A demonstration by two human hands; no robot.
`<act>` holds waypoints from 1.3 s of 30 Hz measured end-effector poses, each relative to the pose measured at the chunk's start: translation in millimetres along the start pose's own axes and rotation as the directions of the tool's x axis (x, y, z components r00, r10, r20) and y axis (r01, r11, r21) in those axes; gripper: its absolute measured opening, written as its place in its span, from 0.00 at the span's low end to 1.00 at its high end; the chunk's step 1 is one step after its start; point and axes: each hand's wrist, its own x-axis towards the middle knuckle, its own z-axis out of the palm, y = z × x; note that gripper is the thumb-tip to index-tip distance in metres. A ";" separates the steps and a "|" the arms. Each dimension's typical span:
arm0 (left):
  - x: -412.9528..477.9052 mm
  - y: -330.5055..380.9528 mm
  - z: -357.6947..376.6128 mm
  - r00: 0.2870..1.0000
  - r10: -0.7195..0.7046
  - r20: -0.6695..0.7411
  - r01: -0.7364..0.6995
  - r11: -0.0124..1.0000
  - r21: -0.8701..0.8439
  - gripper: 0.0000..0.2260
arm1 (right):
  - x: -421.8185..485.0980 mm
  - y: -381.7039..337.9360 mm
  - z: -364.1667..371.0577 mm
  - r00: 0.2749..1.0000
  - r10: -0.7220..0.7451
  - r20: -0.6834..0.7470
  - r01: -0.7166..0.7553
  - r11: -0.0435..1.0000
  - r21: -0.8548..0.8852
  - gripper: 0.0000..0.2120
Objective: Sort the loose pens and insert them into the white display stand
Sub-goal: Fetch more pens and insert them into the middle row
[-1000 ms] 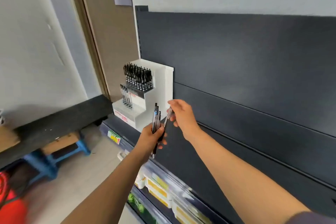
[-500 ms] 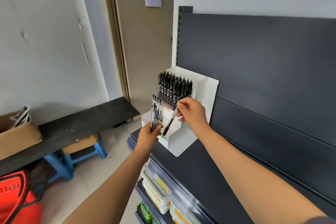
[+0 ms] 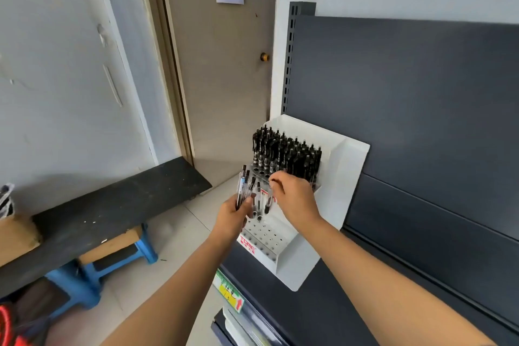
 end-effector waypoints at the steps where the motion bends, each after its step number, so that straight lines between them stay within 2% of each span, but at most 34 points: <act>1: 8.5 -3.3 -1.2 1.000 0.013 0.022 -0.012 1.000 -0.003 0.09 | 2.0 -1.4 4.8 1.000 -0.008 0.016 0.009 0.998 -0.063 0.08; 5: 34.5 -11.1 -6.9 0.991 0.082 0.107 -0.075 0.995 -0.061 0.06 | 7.7 -5.7 20.9 0.998 0.065 0.028 -0.059 0.985 -0.165 0.08; 9: 58.6 -17.6 -24.8 0.955 0.146 0.258 -0.128 0.988 -0.087 0.04 | 11.9 -13.0 35.8 0.980 0.189 -0.061 -0.198 0.951 -0.237 0.05; 13: 78.5 -23.4 -40.4 0.921 0.169 0.350 -0.126 0.982 -0.144 0.03 | 9.6 -20.0 46.1 0.965 0.212 -0.157 -0.256 0.893 -0.370 0.10; 17: 85.2 -31.9 -44.4 0.880 0.167 0.445 -0.123 0.984 -0.126 0.03 | 6.1 -28.3 49.0 0.935 0.307 -0.178 -0.355 0.823 -0.444 0.13; 20: 84.0 -35.0 -44.7 0.861 0.149 0.486 -0.096 0.987 -0.132 0.03 | 7.1 -37.4 47.4 0.907 0.368 -0.203 -0.417 0.852 -0.317 0.14; 22: 82.5 -35.1 -44.2 0.847 0.137 0.513 -0.064 0.985 -0.158 0.03 | 6.5 -46.7 46.7 0.871 0.414 -0.264 -0.453 0.885 -0.107 0.13; 24: 81.0 -33.7 -42.3 0.833 0.131 0.538 -0.040 0.983 -0.178 0.05 | 6.7 -54.6 45.9 0.842 0.470 -0.264 -0.468 0.881 0.075 0.11; 27: 78.4 -29.3 -39.5 0.835 0.149 0.529 -0.085 0.986 -0.143 0.02 | 7.4 -61.0 45.7 0.799 0.548 -0.250 -0.488 0.832 0.264 0.04; 29: 77.0 -27.0 -37.8 0.861 0.191 0.472 -0.175 0.982 -0.078 0.04 | 7.5 -61.3 45.2 0.735 0.625 -0.262 -0.498 0.761 0.417 0.06; 31: 74.2 -23.6 -36.2 0.871 0.215 0.443 -0.206 0.976 -0.069 0.05 | 6.8 -60.9 43.0 0.689 0.672 -0.271 -0.497 0.710 0.498 0.07; 36: 70.5 -17.0 -33.9 0.877 0.263 0.401 -0.270 0.962 -0.041 0.04 | 0.1 -52.9 23.2 0.711 0.571 -0.410 -0.507 0.821 0.264 0.12; 39: 69.7 -15.3 -35.1 0.886 0.248 0.390 -0.230 0.969 -0.095 0.05 | -6.1 -44.1 14.5 0.758 0.475 -0.447 -0.486 0.868 0.099 0.09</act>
